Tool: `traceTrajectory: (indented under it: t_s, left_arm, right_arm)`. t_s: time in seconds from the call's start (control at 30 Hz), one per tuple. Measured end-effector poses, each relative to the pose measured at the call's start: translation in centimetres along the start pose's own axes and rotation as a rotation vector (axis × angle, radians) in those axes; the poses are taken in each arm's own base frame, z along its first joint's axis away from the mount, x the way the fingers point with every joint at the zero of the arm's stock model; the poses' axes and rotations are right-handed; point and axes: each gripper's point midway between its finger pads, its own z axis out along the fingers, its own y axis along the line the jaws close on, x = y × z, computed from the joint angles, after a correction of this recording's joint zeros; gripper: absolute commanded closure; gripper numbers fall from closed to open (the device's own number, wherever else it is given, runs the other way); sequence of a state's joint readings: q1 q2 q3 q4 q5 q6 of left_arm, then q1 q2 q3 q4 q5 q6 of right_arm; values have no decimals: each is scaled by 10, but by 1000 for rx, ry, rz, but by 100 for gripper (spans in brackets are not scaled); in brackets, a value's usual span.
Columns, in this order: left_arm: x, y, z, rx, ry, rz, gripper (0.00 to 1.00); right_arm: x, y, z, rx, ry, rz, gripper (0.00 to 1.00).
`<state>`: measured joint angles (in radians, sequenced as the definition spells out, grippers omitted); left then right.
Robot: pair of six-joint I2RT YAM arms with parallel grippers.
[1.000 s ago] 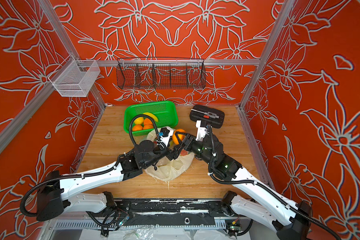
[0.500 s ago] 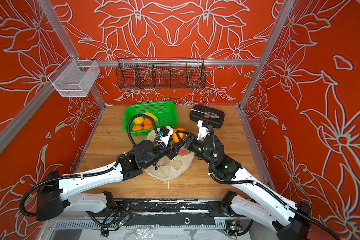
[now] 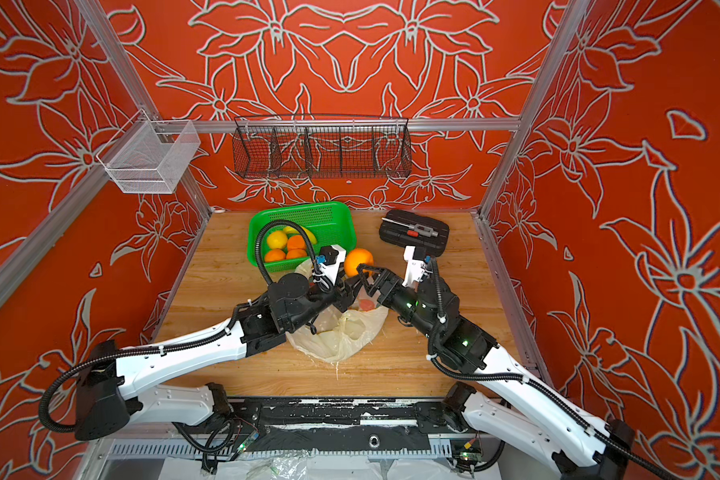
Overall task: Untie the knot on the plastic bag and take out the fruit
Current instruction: 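Carry the orange over the green basket with the left gripper while the right gripper withdraws, then lower the orange into the green basket and open the left gripper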
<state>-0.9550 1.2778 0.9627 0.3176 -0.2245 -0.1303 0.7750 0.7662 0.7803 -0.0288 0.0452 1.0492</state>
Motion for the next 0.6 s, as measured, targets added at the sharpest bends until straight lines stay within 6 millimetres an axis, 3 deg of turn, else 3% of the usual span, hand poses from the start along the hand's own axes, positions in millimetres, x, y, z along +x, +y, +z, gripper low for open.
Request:
traceTrajectory:
  t_s: [0.13, 0.3, 0.6]
  left_arm:
    - [-1, 20, 2, -39, 40, -48, 52]
    - [-9, 60, 3, -100, 69, -146, 52]
    - [-8, 123, 0, -189, 121, -275, 52]
  right_arm:
    - [-9, -3, -11, 22, -42, -41, 15]
    - [-14, -12, -16, 58, -78, -96, 14]
    - [1, -47, 1, 186, -32, -177, 13]
